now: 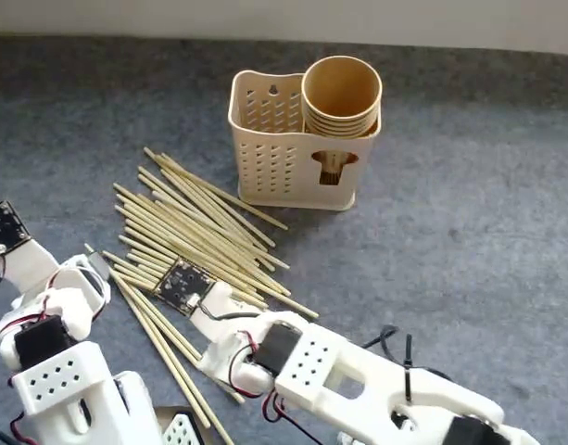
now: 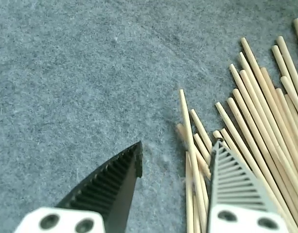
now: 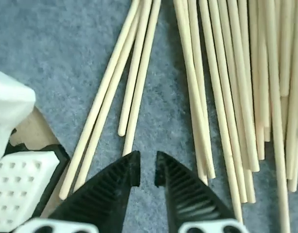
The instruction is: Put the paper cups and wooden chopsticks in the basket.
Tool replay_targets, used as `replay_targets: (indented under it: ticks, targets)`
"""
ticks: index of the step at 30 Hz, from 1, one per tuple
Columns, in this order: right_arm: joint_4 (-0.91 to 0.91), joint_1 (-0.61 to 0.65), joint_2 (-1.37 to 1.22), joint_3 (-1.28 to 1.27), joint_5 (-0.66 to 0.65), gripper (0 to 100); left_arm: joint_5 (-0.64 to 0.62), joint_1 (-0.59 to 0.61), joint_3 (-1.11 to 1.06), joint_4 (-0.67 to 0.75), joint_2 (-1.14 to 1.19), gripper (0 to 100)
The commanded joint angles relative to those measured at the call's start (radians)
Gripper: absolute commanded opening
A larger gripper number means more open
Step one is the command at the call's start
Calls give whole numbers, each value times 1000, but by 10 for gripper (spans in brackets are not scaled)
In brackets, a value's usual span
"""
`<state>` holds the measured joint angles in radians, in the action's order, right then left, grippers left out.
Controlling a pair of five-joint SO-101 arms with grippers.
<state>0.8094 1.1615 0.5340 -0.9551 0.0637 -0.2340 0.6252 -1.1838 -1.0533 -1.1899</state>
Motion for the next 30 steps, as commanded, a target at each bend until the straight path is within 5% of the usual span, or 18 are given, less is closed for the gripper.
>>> replay_targets:
  ticks: [1,23,30]
  targets:
    - [-25,21,-47,76,78,146,-11,51,8,54,-7,228]
    - [-131,90,-397,173,77,144,-48,58,8,55,-7,228]
    - [-128,88,-397,166,-3,2,-46,56,7,55,-7,228]
